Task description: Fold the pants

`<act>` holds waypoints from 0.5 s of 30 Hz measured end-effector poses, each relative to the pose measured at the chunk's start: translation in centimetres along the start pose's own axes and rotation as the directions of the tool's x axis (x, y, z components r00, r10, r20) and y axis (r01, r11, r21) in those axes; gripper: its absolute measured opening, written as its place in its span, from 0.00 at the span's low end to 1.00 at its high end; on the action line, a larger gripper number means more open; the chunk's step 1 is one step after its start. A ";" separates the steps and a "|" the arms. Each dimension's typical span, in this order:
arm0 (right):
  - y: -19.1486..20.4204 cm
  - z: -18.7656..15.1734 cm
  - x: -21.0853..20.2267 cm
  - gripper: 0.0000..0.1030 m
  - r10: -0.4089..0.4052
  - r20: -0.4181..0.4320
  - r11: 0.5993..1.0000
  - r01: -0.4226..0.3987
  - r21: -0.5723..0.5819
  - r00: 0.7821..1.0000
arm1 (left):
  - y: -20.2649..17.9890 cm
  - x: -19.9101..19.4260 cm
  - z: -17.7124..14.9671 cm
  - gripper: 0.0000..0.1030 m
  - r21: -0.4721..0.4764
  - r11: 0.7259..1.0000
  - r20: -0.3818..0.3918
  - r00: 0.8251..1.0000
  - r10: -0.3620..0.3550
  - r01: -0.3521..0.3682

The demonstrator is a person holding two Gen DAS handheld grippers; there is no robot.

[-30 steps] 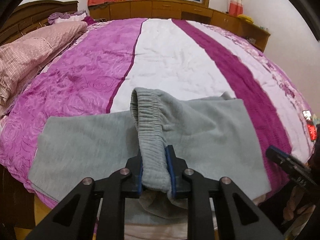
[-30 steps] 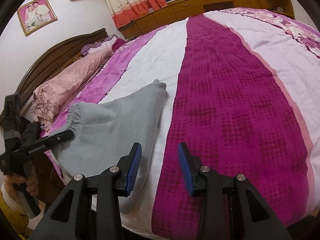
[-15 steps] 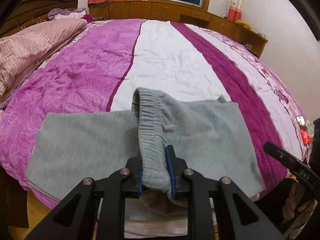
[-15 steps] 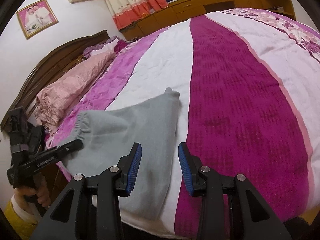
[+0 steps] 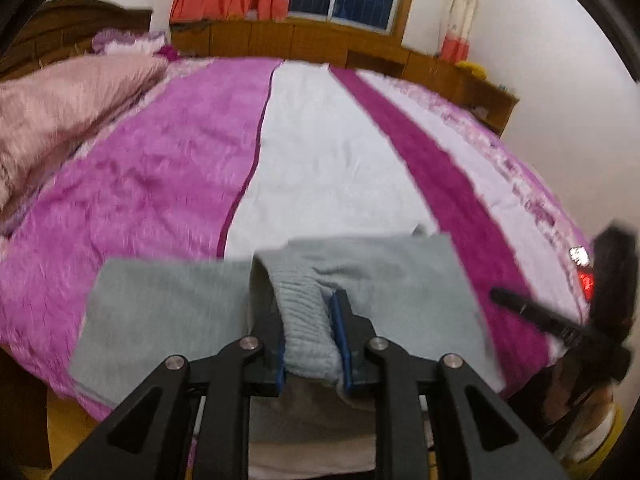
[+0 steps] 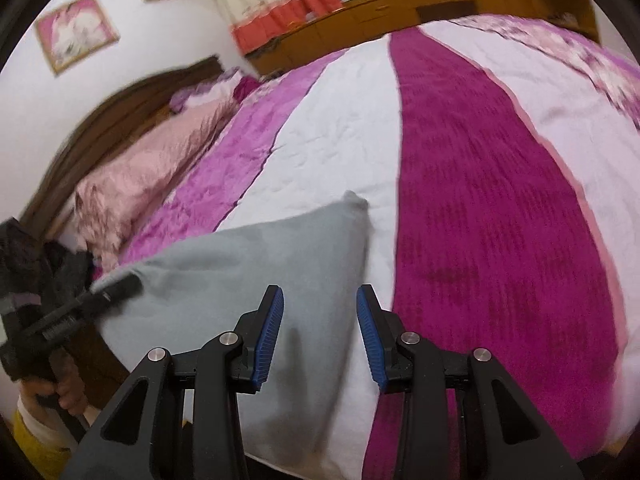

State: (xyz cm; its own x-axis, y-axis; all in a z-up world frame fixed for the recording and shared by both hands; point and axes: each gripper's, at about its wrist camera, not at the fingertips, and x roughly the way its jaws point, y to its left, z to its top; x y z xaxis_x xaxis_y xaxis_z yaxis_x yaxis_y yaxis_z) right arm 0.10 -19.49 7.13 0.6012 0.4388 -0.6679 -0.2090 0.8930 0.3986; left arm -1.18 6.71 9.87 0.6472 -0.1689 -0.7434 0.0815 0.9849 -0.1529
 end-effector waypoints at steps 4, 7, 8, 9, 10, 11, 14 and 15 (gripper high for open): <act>3.7 2.3 1.1 0.31 -0.019 -0.064 0.985 0.007 -0.171 0.998 | 1.5 2.4 -2.1 0.20 -0.069 0.998 -0.097 0.995 -0.001 -0.006; 6.6 3.9 3.0 0.31 -0.002 -0.128 0.960 -0.034 -0.278 0.992 | 2.6 3.5 -3.0 0.23 -0.110 0.994 -0.136 0.991 0.008 -0.023; 7.5 4.3 3.8 0.31 0.005 -0.161 0.949 -0.056 -0.310 0.987 | 3.0 3.7 -3.2 0.30 -0.121 0.992 -0.142 0.990 0.016 -0.033; 8.7 4.7 4.9 0.31 0.008 -0.201 0.932 -0.080 -0.354 0.980 | 3.6 3.9 -3.5 0.39 -0.149 0.988 -0.149 0.989 0.022 -0.045; 9.5 5.0 5.8 0.31 0.005 -0.225 0.917 -0.094 -0.388 0.974 | 4.1 4.0 -3.7 0.43 -0.175 0.983 -0.150 0.988 0.021 -0.047; 10.4 5.3 6.9 0.32 -0.003 -0.247 0.898 -0.106 -0.428 0.969 | 4.6 4.2 -4.1 0.45 -0.208 0.977 -0.151 0.989 0.011 -0.043; 12.9 5.8 9.7 0.36 -0.025 -0.304 0.829 -0.151 -0.539 0.952 | 5.5 4.4 -4.9 0.45 -0.264 0.965 -0.147 0.988 -0.049 0.008; 13.6 5.9 10.8 0.36 -0.030 -0.325 0.803 -0.171 -0.571 0.945 | 5.5 4.3 -4.9 0.45 -0.242 0.970 -0.143 0.988 -0.056 0.020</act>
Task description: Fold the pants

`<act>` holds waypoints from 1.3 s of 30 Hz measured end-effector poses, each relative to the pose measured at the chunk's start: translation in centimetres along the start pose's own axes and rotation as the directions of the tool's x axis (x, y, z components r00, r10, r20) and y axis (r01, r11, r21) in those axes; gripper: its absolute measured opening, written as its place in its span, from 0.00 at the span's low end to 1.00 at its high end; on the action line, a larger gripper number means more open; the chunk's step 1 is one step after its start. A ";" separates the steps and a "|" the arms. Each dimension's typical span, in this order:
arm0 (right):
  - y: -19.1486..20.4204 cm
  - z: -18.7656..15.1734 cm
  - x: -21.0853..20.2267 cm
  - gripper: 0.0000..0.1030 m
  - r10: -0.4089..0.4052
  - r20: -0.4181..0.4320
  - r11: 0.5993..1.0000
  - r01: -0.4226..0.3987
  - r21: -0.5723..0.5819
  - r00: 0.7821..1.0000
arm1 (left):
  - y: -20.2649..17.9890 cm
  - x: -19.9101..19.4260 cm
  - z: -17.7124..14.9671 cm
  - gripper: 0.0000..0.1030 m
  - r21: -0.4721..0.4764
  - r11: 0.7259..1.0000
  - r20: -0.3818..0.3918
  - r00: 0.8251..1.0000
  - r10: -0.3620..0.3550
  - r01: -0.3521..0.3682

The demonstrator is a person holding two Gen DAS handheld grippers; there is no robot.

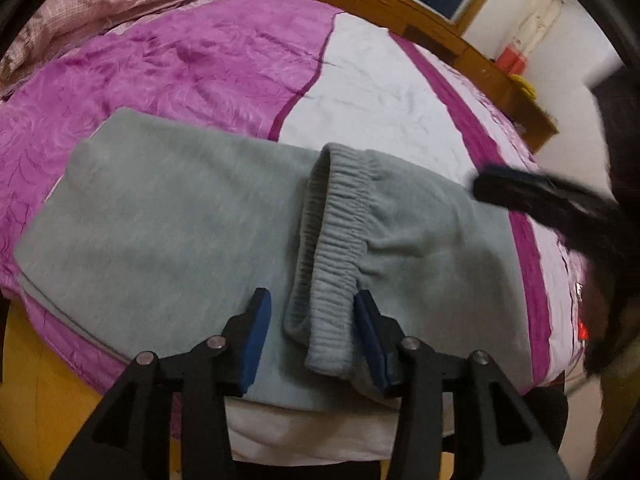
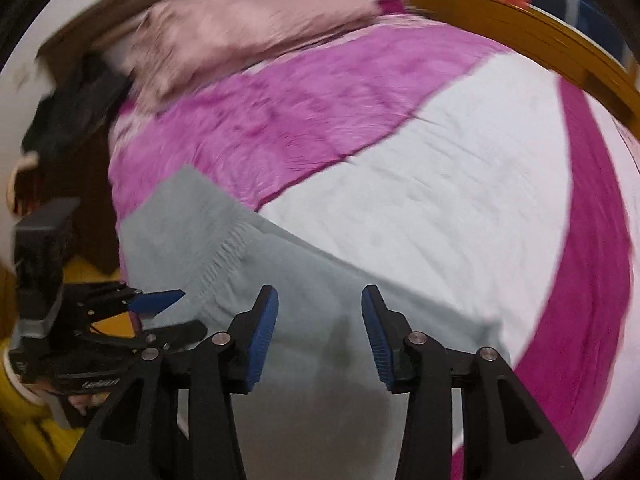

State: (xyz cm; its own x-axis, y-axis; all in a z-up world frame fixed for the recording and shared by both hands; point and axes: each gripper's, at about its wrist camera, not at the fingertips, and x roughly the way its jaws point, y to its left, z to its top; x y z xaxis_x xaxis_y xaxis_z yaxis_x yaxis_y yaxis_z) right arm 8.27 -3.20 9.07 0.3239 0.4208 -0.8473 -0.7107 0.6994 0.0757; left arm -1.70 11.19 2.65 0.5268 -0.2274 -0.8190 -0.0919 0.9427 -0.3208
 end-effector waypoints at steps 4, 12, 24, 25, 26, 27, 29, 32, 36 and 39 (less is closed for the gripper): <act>1.6 1.8 3.4 0.37 0.039 -0.102 0.986 -0.055 -0.157 0.994 | -0.3 0.0 0.2 0.44 0.036 0.999 -0.011 1.000 -0.019 0.019; 2.5 1.9 8.1 0.37 0.063 -0.229 0.931 -0.140 -0.336 0.971 | -0.1 1.1 0.9 0.44 0.026 0.998 -0.043 0.998 -0.053 0.054; 1.9 1.1 6.4 0.08 0.117 -0.130 0.950 -0.149 -0.275 0.985 | -1.3 1.2 0.4 0.21 0.030 0.999 -0.008 0.999 -0.037 0.037; 1.9 1.1 6.0 0.06 0.118 -0.118 0.953 -0.146 -0.267 0.986 | -1.3 1.0 0.5 0.20 0.031 0.999 -0.001 0.999 -0.039 0.039; 1.9 1.2 5.5 0.06 0.118 -0.104 0.956 -0.142 -0.258 0.988 | -1.4 0.8 0.5 0.19 0.032 0.999 0.005 0.999 -0.041 0.041; 2.0 1.1 5.0 0.05 0.116 -0.086 0.959 -0.134 -0.250 0.990 | -1.6 0.4 0.4 0.19 0.037 0.998 0.015 0.999 -0.041 0.041; 2.3 1.0 4.1 0.05 0.108 -0.054 0.963 -0.118 -0.241 0.993 | -1.8 -0.2 0.4 0.19 0.042 0.998 0.030 0.999 -0.042 0.041; 3.0 1.1 2.5 0.05 0.090 0.000 0.968 -0.088 -0.236 0.996 | -2.2 -1.8 0.4 0.19 0.060 0.997 0.064 0.997 -0.046 0.042; 3.9 1.7 0.9 0.05 0.098 0.054 0.974 -0.084 -0.212 0.994 | -2.0 -4.1 0.8 0.19 0.082 0.996 0.111 0.993 -0.028 0.019; 5.1 2.6 -0.1 0.04 0.105 0.099 0.975 -0.083 -0.205 0.990 | -1.5 -5.9 1.2 0.19 0.092 0.996 0.145 0.989 -0.009 -0.005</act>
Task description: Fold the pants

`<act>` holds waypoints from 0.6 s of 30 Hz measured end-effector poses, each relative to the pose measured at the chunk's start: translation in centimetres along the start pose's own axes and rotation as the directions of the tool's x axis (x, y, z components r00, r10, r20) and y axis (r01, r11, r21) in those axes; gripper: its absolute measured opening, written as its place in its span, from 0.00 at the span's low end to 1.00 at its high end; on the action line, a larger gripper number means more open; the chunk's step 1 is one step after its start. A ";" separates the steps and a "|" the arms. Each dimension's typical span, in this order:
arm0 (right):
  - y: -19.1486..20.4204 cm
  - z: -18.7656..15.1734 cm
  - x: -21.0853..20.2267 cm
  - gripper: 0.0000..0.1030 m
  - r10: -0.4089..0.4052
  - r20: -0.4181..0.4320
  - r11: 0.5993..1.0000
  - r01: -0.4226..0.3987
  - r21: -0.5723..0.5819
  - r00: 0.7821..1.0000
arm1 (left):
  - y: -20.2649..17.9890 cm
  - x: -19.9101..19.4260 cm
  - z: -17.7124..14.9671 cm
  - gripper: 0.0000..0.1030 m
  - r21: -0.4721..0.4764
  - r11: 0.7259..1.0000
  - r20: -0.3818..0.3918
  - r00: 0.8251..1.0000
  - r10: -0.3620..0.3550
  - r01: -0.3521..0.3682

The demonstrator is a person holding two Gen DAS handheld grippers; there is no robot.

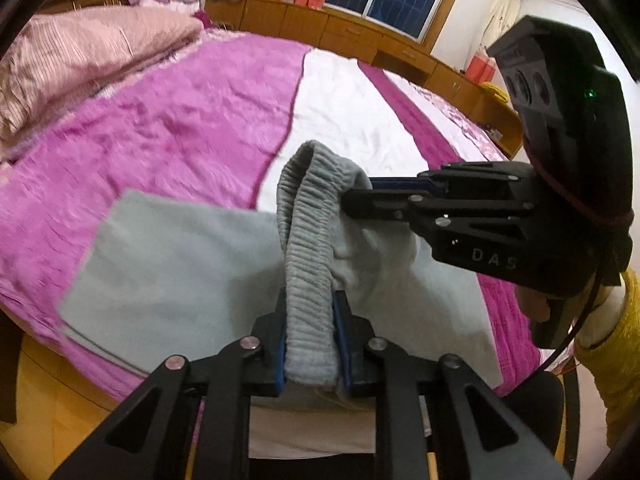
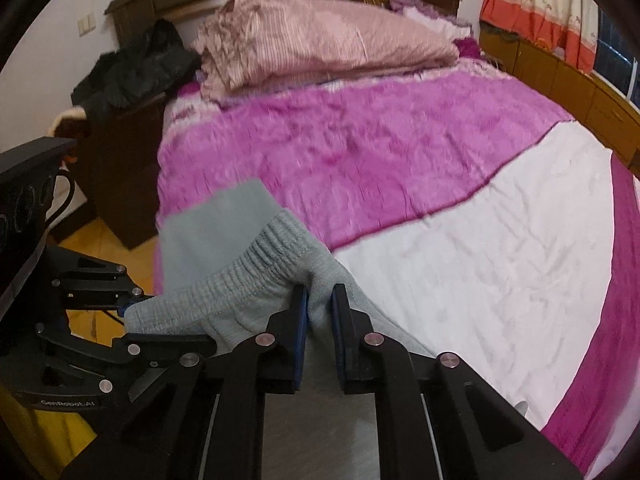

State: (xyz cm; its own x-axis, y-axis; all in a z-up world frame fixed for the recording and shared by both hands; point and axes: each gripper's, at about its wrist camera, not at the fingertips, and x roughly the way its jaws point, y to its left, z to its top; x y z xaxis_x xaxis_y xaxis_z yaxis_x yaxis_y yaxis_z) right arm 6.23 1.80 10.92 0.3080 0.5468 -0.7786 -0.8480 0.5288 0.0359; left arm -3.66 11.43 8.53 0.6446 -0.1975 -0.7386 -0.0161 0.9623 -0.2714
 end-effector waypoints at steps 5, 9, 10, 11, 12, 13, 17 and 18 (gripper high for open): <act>1.9 2.5 0.1 0.05 0.007 0.052 1.000 -0.008 0.014 0.999 | 1.8 -2.5 1.3 0.19 0.015 0.999 0.037 0.999 0.039 -0.040; 3.5 4.5 1.1 0.05 0.019 0.080 1.000 -0.020 0.017 0.997 | 4.2 -3.9 2.2 0.19 0.009 0.997 0.046 0.996 0.077 -0.077; 3.8 4.9 1.5 0.05 0.021 0.084 1.000 -0.022 0.016 0.996 | 4.9 -4.0 2.4 0.19 0.007 0.996 0.046 0.995 0.086 -0.086; 4.1 5.3 1.9 0.05 0.022 0.087 1.000 -0.023 0.014 0.996 | 5.5 -4.1 2.5 0.19 0.004 0.996 0.046 0.995 0.094 -0.094; 4.5 5.8 2.4 0.05 0.024 0.091 1.000 -0.025 0.013 0.996 | 6.3 -4.1 2.6 0.19 0.000 0.995 0.045 0.994 0.101 -0.101; 4.6 6.0 2.9 0.05 0.025 0.091 1.000 -0.026 0.013 0.996 | 6.9 -4.1 2.7 0.19 -0.003 0.994 0.044 0.993 0.106 -0.106; 5.1 6.8 5.4 0.05 0.037 0.077 0.999 -0.039 0.029 0.996 | 9.2 -3.5 2.7 0.19 -0.007 0.992 0.022 0.992 0.123 -0.123; 5.2 6.9 6.1 0.05 0.036 0.070 0.999 -0.039 0.034 0.997 | 9.9 -3.0 2.7 0.19 -0.004 0.993 0.012 0.992 0.122 -0.122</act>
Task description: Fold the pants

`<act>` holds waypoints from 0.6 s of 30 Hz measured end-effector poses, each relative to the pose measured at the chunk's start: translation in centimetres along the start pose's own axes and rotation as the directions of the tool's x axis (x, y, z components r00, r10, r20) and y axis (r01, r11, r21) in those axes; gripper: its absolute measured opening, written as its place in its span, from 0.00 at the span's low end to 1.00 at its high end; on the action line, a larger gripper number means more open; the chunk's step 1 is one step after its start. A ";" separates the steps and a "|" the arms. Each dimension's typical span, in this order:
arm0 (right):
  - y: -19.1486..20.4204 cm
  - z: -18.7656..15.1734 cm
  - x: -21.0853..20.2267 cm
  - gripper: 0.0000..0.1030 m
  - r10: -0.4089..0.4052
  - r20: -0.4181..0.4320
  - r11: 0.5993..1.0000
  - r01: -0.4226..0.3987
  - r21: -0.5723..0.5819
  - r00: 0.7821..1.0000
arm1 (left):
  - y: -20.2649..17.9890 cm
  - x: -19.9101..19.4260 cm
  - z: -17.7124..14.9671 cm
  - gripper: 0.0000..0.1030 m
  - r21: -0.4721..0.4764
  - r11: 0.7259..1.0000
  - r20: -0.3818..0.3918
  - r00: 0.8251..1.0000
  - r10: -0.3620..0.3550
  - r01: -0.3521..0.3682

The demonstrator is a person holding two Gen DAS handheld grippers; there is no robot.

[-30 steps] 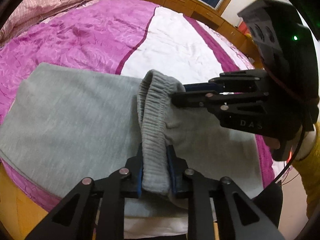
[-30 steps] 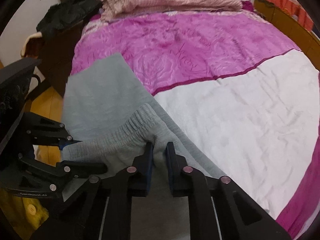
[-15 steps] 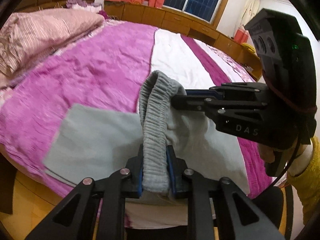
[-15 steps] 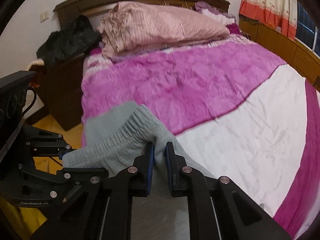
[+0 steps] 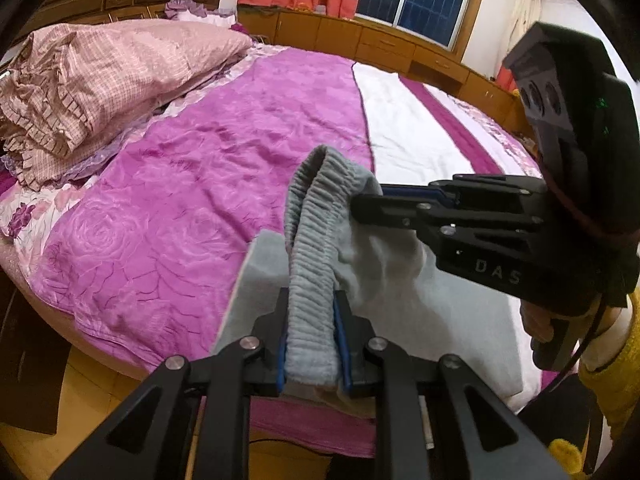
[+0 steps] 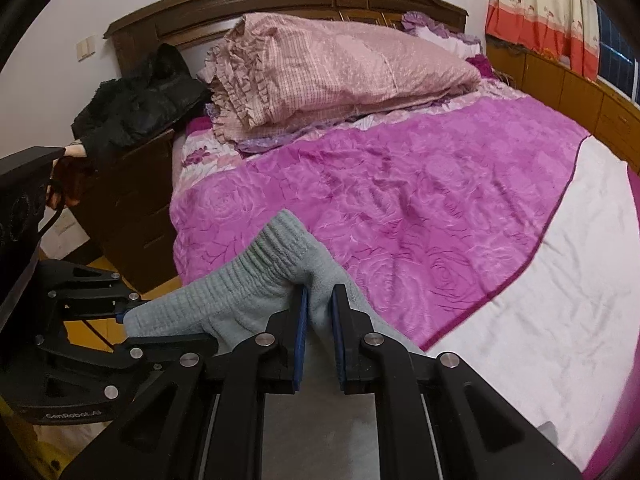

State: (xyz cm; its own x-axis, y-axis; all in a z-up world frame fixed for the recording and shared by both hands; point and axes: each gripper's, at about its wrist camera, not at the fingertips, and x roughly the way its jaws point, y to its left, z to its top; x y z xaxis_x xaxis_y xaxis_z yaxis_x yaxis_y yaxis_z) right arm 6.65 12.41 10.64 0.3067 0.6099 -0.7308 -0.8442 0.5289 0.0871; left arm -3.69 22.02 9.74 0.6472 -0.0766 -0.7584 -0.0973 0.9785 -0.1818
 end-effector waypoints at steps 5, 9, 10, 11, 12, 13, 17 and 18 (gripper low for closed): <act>-0.1 -0.5 3.6 0.05 0.008 -0.045 0.999 -0.006 0.038 0.999 | 1.3 2.7 -0.6 0.20 0.038 0.999 -0.041 0.999 0.019 -0.017; -0.6 -1.2 6.0 0.07 0.008 -0.086 0.996 -0.001 0.087 0.996 | 2.0 4.7 -1.8 0.26 0.066 0.996 -0.063 0.996 0.061 -0.057; -0.7 -1.4 6.6 0.08 0.009 -0.101 0.995 0.001 0.104 0.995 | 2.3 5.0 -2.0 0.27 0.061 0.996 -0.069 0.996 0.062 -0.058; -0.8 -1.5 7.0 0.08 0.010 -0.110 0.993 0.003 0.118 0.994 | 2.6 5.2 -2.2 0.29 0.052 0.997 -0.073 0.996 0.059 -0.056; -0.9 -1.6 7.2 0.10 0.011 -0.113 0.992 0.004 0.130 0.994 | 2.9 5.3 -2.3 0.30 0.035 0.998 -0.075 0.996 0.052 -0.050; -1.0 -1.8 7.2 0.10 0.013 -0.113 0.990 0.004 0.142 0.994 | 3.1 5.2 -2.4 0.30 0.020 0.999 -0.074 0.996 0.045 -0.044; -1.6 -1.7 5.7 0.11 0.014 -0.094 0.982 0.004 0.187 0.996 | 3.4 3.6 -2.1 0.31 -0.008 0.999 -0.058 0.997 0.043 -0.043; -2.0 -1.8 4.8 0.13 0.011 -0.078 0.980 0.005 0.200 0.997 | 3.4 3.1 -2.0 0.31 -0.008 0.999 -0.051 0.997 0.049 -0.050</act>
State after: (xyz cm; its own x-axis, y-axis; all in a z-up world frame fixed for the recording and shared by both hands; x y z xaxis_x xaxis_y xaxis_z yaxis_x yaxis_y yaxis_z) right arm 9.02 13.27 5.74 0.2622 0.5673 -0.7807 -0.7376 0.6395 0.2169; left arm -3.52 24.68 5.55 0.6025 -0.0376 -0.7972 -0.1352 0.9796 -0.1484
